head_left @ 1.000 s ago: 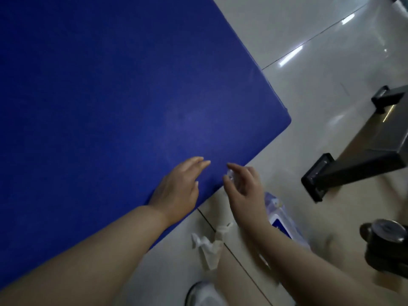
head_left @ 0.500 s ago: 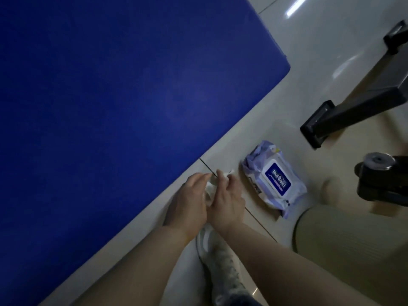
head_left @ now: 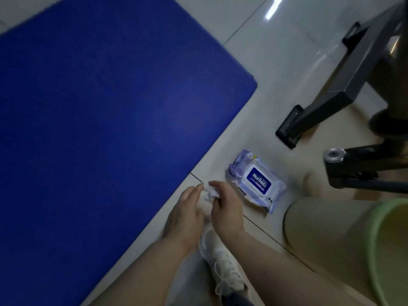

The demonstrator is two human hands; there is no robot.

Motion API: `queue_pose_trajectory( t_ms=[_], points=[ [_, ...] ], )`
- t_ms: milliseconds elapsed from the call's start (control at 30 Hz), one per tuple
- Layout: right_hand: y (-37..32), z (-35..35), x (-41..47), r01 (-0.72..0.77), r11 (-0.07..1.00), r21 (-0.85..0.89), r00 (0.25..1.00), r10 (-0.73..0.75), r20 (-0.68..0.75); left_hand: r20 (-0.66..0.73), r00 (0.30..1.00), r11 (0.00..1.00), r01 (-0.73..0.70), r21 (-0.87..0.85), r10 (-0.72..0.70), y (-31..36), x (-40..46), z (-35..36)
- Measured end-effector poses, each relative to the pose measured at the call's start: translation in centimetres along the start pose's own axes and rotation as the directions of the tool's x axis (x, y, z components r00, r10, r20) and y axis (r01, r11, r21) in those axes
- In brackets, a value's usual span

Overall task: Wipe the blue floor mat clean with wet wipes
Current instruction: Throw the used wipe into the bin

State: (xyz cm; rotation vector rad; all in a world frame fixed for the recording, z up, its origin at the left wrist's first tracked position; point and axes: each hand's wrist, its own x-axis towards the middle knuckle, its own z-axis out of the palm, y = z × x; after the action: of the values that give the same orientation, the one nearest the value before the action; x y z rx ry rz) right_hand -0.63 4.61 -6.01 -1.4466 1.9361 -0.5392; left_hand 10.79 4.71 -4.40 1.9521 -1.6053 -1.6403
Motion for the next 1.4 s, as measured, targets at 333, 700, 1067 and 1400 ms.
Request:
queue_pose_trajectory(
  t_ms=[333,700,1067,1400],
  points=[
    [-15.8,-9.8,-4.6,-0.211,0.816,0.538,0.969,0.249,0.003,-0.043,0.991,0.979,-0.136,-0.151,0.131,10.4,-11.6,-11.2],
    [-28.6,-33.1,-12.1,-0.018,0.939,0.342,0.966,0.105,-0.237,-0.026,0.970,0.953,-0.231,0.196,0.241,26.5,-26.4,-23.5],
    [-26.8,-49.3,-19.6,-0.088,0.921,0.379,0.782,0.299,-0.547,0.188,0.905,0.792,-0.426,0.438,0.382,42.6,-30.9,-19.6],
    [-16.4,-56.2,-19.2,-0.497,0.743,0.449,0.651,0.661,-0.374,0.506,0.801,0.628,-0.578,0.520,0.318,53.7,-29.5,-6.3]
  ],
)
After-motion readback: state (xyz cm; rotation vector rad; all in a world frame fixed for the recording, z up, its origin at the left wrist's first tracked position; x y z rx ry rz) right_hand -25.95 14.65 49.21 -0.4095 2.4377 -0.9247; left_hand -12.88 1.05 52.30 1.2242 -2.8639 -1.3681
